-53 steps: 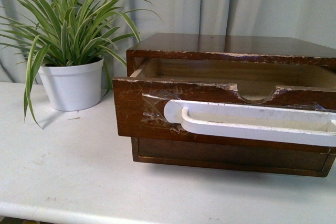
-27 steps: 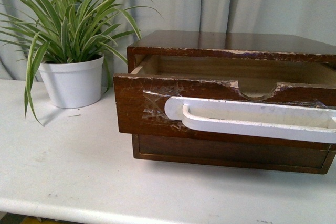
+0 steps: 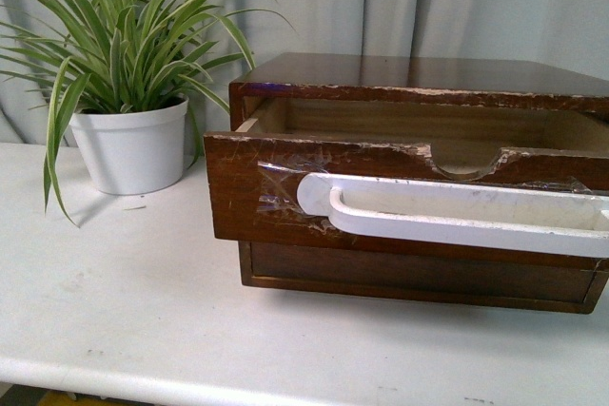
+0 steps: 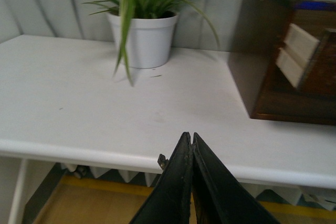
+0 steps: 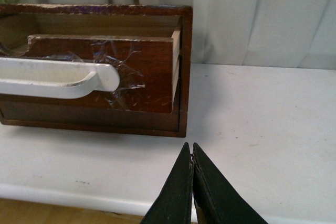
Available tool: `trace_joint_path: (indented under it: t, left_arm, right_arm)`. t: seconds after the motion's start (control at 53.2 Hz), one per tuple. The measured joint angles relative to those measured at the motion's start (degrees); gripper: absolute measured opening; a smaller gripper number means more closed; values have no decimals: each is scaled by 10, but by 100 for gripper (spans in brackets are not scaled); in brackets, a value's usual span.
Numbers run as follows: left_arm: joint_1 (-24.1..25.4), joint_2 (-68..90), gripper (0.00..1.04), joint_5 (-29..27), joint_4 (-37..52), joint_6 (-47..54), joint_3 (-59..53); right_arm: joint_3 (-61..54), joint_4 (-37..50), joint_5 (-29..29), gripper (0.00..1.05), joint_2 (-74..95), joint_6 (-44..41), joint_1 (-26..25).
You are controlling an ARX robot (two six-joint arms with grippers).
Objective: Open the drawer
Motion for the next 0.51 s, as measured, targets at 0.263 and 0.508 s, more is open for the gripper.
trace_joint_path:
  t: [0.263, 0.508]
  left_arm:
    - [23, -1, 4, 7, -1, 0, 0]
    - [24, -1, 18, 7, -1, 0, 0]
  right_arm:
    - [0, 0, 4, 1, -1, 0, 1]
    - [0, 0, 4, 14, -1, 0, 1]
